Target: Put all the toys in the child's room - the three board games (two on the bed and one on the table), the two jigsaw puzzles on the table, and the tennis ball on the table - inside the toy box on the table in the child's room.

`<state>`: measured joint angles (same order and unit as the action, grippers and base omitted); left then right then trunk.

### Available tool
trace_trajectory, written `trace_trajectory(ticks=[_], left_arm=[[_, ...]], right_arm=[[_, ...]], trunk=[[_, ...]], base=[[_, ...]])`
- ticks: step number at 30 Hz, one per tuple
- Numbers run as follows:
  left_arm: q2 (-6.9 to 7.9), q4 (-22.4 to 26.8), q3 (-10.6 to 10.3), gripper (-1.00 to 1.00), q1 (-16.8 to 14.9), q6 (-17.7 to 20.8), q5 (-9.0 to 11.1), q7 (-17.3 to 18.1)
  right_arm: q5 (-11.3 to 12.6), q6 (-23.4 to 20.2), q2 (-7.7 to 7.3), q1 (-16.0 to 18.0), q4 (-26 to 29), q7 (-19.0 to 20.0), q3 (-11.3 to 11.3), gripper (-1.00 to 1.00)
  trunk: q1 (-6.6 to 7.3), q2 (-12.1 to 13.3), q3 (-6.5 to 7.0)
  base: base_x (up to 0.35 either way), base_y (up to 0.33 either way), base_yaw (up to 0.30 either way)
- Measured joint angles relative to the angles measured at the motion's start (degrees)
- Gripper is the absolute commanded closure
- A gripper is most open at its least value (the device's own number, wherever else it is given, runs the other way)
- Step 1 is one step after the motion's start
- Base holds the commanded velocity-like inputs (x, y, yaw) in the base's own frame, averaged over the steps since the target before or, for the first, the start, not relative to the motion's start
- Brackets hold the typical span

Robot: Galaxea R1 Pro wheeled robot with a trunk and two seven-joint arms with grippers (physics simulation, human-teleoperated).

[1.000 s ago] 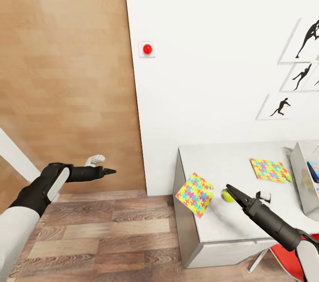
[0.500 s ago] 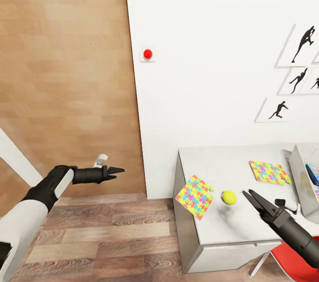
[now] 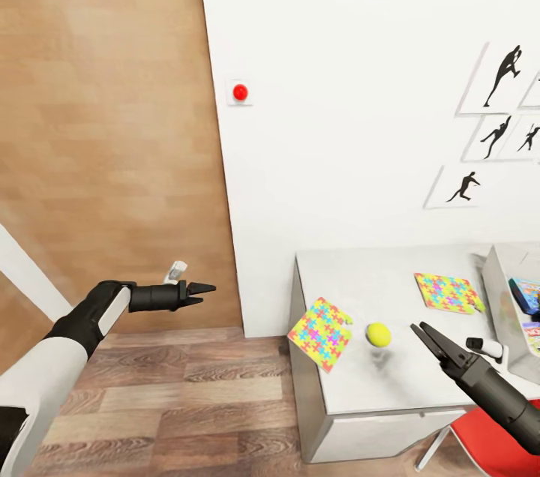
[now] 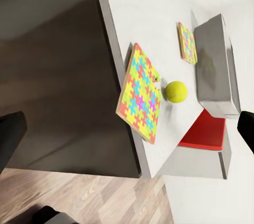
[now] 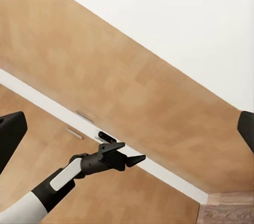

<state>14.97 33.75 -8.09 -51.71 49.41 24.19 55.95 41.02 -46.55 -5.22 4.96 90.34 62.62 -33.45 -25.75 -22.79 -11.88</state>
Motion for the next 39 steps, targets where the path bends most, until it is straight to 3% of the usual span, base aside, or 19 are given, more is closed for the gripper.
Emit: trace_trajectory(ticks=[25, 39], left_arm=[[0.00, 0.0, 0.0, -1.00, 0.0, 0.1, 0.1, 0.1], [-0.01, 0.0, 0.0, -1.00, 0.0, 0.1, 0.2, 1.0]], right_arm=[[-0.2, 0.1, 0.18, 0.0, -0.2, -0.1, 0.5, -1.00], [-0.1, 0.2, 0.21, 0.0, -0.2, -0.3, 0.5, -1.00]], trunk=[[0.00, 0.0, 0.00], [0.00, 0.0, 0.00]], base=[[0.000, -0.227, 0.000], [0.000, -0.032, 0.000]])
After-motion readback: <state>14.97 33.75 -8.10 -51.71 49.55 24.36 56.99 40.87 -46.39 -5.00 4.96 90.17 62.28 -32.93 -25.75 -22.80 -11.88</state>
